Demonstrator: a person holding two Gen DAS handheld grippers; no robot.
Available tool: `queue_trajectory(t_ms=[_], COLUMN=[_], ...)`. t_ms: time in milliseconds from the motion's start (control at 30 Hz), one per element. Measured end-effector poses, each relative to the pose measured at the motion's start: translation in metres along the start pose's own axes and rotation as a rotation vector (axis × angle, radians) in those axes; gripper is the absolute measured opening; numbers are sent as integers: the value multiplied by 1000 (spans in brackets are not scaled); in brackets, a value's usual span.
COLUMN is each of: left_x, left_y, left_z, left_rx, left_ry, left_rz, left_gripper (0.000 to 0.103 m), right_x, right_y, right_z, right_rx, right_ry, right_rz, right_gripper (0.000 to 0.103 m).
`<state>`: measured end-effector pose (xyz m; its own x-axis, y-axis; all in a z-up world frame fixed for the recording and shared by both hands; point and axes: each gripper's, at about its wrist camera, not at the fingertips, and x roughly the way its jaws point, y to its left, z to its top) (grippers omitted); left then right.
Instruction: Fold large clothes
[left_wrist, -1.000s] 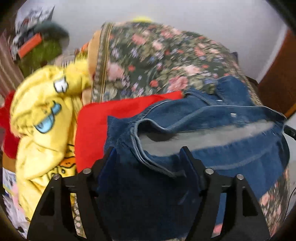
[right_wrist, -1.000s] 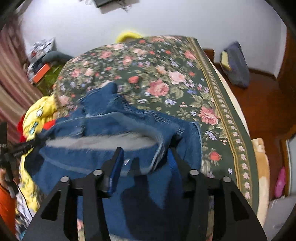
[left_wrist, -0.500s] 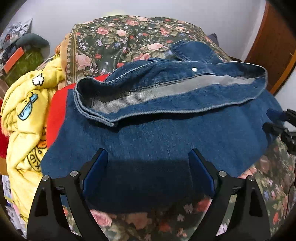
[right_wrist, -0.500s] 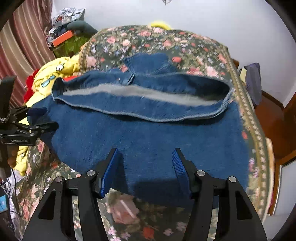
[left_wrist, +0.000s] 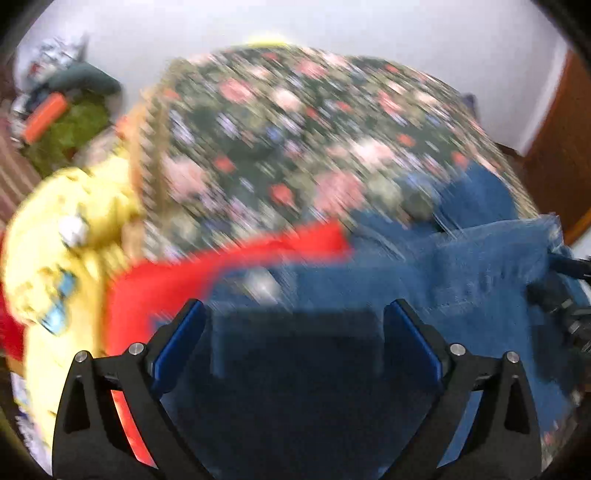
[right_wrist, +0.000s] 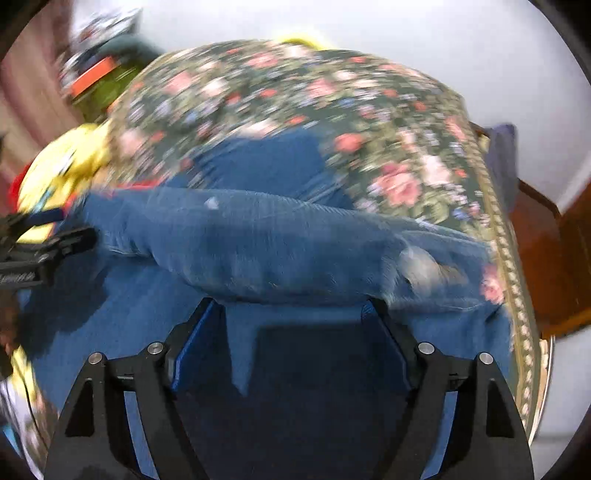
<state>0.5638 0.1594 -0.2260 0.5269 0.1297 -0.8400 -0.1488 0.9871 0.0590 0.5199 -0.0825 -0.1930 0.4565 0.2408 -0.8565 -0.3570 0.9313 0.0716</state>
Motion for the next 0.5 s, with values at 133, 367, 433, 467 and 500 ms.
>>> queue_trajectory(t_ms=[133,367,433,467,500], left_x=[-16,-49,-54,-57,-59], left_y=[14,-4,-14,-21,-27], left_z=[8,-28,-44,-54,-62], left_rx=[-26,47,87,112,128], left_ry=[-50,-84,-72,-64,-60], left_rz=[13,-73,-82,-90,-98], left_gripper=[100,100,100,100,100], right_x=[-11,-48,-50,-54,-56], right_y=[-17,14,22,32,39], right_z=[7,-31,-35,-44,-49], right_rx=[106,11,-29,-58,-79], right_ry=[-44,-103,-107,-108,-108], right_rz=[-9,77,100,108,108], right_gripper=[77,77,77,77,77])
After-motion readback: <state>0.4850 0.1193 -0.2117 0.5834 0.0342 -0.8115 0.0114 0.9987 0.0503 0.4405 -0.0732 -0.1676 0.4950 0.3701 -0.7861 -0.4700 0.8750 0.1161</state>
